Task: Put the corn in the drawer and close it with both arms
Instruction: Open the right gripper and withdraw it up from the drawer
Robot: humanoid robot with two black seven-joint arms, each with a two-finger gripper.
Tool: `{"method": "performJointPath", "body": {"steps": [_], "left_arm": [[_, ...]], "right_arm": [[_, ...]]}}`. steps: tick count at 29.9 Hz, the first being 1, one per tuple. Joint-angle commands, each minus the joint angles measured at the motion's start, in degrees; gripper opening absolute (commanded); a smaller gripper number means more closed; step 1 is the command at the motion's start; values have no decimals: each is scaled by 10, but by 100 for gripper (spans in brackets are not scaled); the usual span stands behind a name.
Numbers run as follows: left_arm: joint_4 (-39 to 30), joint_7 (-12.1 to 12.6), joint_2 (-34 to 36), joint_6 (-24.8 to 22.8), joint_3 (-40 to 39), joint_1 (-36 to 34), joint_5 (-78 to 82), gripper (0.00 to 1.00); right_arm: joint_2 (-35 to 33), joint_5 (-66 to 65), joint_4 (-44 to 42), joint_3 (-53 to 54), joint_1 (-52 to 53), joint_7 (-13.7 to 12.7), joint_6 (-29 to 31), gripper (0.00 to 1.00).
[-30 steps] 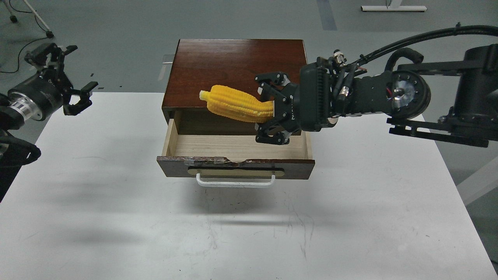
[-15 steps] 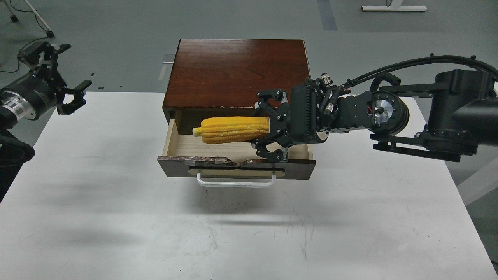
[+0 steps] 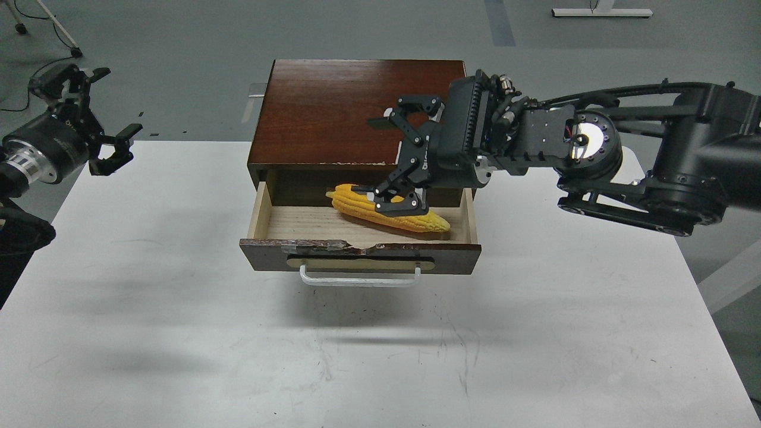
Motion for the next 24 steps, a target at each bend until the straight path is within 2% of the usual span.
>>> {"method": "performJointPath", "body": {"steps": [1, 3, 5, 6, 7, 12, 16, 18, 19, 24], "left_arm": [[0, 0, -3, 1, 0, 0, 0, 98], [0, 0, -4, 1, 0, 0, 0, 98], [0, 0, -5, 1, 0, 0, 0, 98], [0, 0, -5, 1, 0, 0, 0, 98], [0, 0, -5, 1, 0, -1, 0, 98], [0, 0, -5, 1, 0, -1, 0, 98], [0, 0, -5, 1, 0, -1, 0, 98], [0, 0, -5, 1, -1, -1, 0, 98], [0, 0, -5, 1, -1, -1, 0, 98], [0, -1, -6, 1, -1, -1, -1, 98]], "right_arm": [[11, 170, -17, 63, -2, 1, 1, 94], [19, 247, -25, 84, -1, 1, 1, 94], [19, 405, -66, 118, -3, 1, 0, 100], [20, 444, -81, 126, -5, 1, -3, 100], [22, 523, -117, 147, -14, 1, -8, 100], [20, 759, -243, 219, -48, -6, 2, 100], [-15, 941, -268, 241, -106, -14, 6, 100], [-45, 1005, -273, 243, -144, -24, 23, 100], [-59, 1030, -273, 246, -177, -28, 50, 100], [-94, 1049, -270, 275, -279, -24, 139, 100]]}}
